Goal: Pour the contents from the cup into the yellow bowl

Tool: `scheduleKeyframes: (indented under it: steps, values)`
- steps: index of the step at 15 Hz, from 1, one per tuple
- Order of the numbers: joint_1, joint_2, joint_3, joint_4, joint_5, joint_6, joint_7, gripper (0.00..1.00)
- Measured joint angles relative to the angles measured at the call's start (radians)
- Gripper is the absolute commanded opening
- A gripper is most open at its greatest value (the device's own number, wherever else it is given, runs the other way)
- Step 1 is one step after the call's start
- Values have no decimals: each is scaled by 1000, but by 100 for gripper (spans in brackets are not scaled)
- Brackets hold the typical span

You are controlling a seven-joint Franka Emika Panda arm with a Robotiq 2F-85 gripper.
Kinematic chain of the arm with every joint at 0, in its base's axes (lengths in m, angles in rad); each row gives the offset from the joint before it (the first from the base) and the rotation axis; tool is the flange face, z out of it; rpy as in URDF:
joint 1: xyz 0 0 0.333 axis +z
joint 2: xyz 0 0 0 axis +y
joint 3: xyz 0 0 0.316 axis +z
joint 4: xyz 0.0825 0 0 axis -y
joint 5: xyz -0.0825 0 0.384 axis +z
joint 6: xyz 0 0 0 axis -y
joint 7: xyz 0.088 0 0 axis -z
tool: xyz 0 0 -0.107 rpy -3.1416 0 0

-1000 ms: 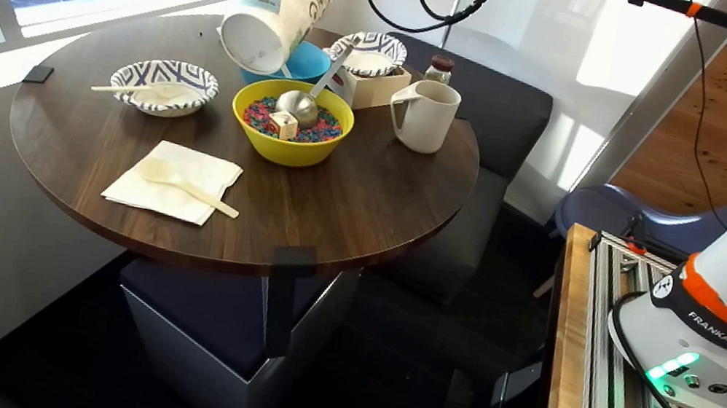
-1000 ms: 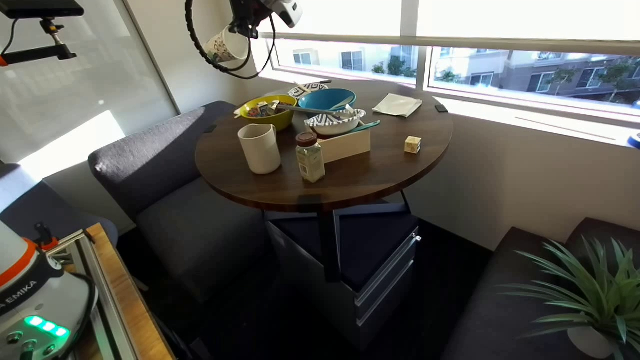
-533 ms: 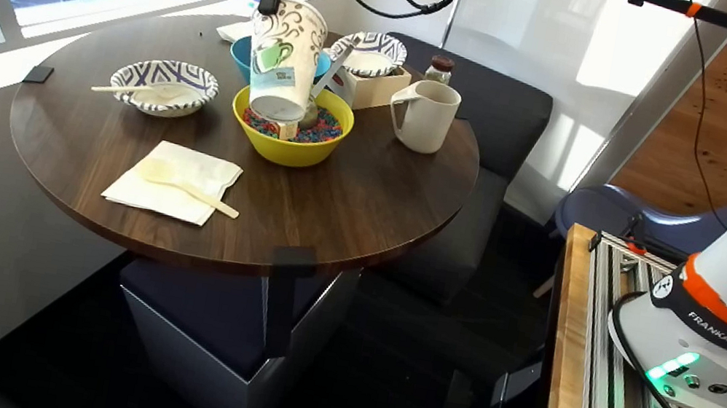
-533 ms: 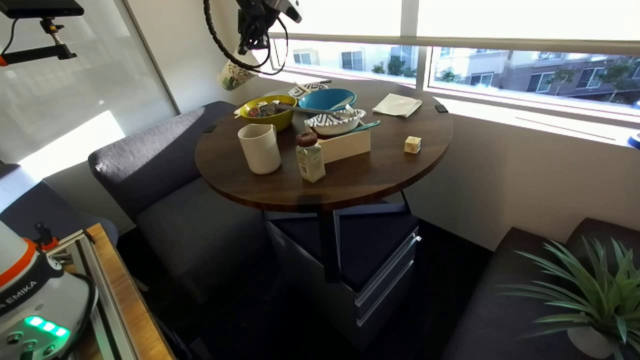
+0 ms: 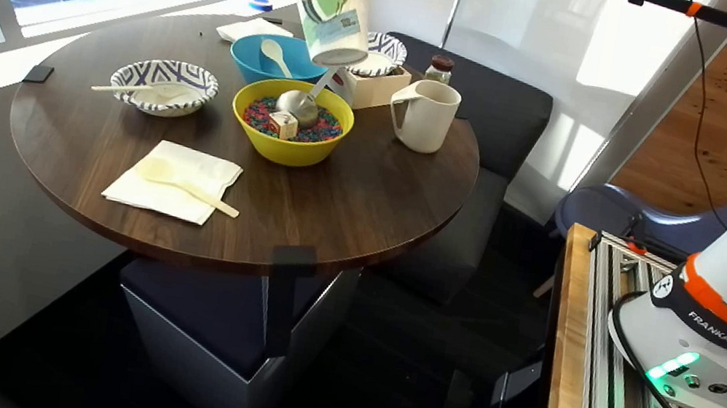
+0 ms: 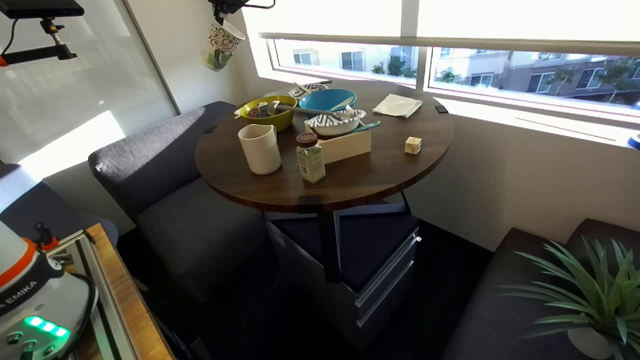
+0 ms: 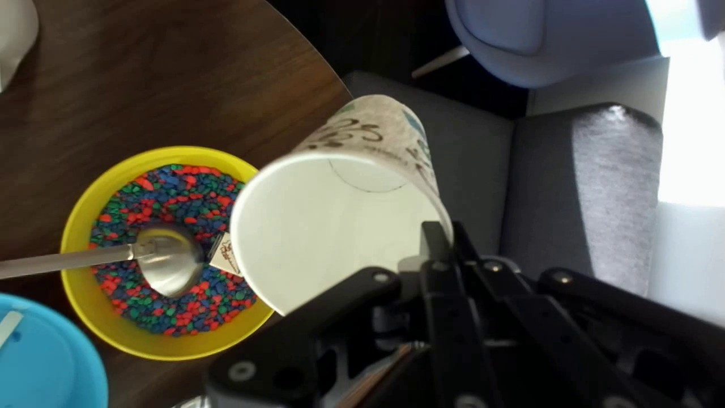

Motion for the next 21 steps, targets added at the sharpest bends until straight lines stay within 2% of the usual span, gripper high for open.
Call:
scheduleKeyframes:
  steps: [3,5,12,16,21]
  values:
    - [15,-41,-23,-2,-62,46,96,1]
    - [5,-52,-25,-15,-23,92,99,3]
    - [7,-49,-23,-14,-23,102,87,1]
    - [50,-16,4,-21,-43,248,-28,1]
    - [122,28,20,-104,-93,518,-202,1]
